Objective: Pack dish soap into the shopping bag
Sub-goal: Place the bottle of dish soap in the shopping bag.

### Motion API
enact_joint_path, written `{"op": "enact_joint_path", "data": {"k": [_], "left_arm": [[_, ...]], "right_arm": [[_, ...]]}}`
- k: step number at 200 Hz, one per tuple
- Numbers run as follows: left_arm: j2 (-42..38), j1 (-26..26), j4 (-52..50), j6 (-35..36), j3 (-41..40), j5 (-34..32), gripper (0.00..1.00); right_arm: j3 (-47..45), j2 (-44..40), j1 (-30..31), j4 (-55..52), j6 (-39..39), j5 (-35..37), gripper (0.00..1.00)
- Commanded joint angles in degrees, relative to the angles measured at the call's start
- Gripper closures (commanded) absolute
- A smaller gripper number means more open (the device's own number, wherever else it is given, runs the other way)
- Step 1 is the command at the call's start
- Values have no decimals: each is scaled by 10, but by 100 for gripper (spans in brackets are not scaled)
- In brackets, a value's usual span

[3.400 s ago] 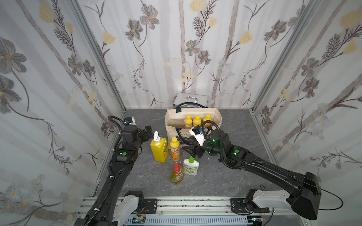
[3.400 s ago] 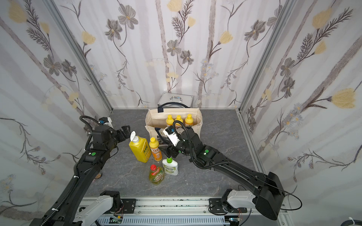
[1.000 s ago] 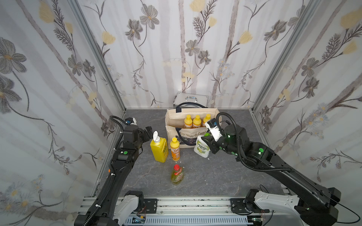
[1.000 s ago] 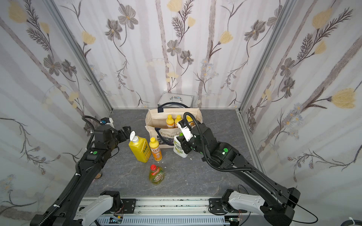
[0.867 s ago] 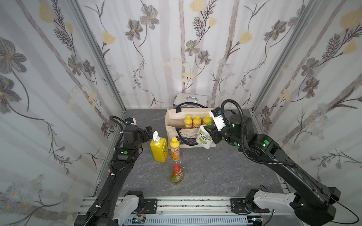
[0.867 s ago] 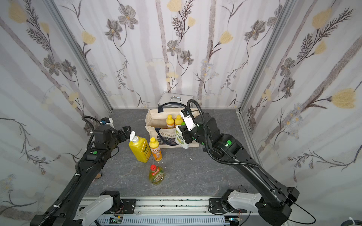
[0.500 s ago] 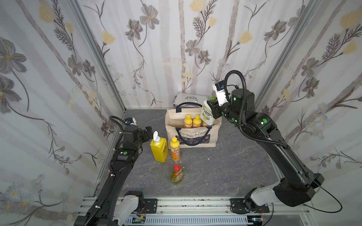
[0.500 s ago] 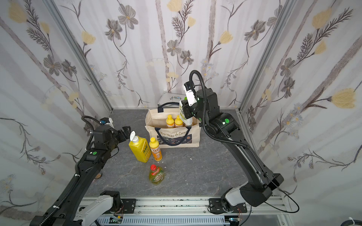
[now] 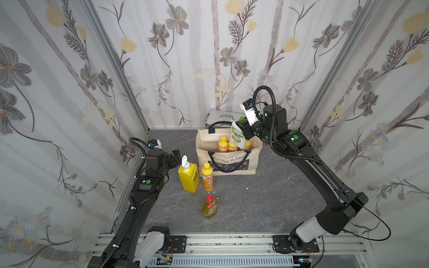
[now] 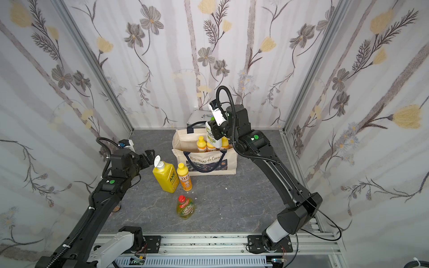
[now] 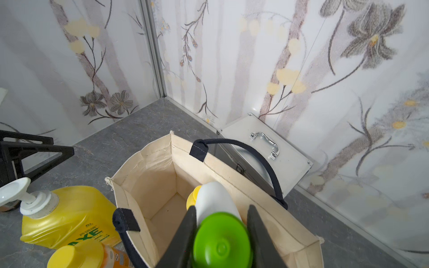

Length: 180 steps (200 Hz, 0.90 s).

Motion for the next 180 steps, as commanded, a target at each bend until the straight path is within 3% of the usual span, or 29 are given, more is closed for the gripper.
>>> {"op": "enact_joint_path", "data": {"k": [1,108,180], "left_arm": [[0,0,7,3,-2,-7,0],[13,0,8,4,-2,-9,0],[10,0,7,6,-3,-13,0]], "right_arm": [[-25,-18,-2,76,-31,-50,97],[-51,-43,-22,69,-54,-88,95],[-57,-13,-41,64,-79,-183,95]]}}
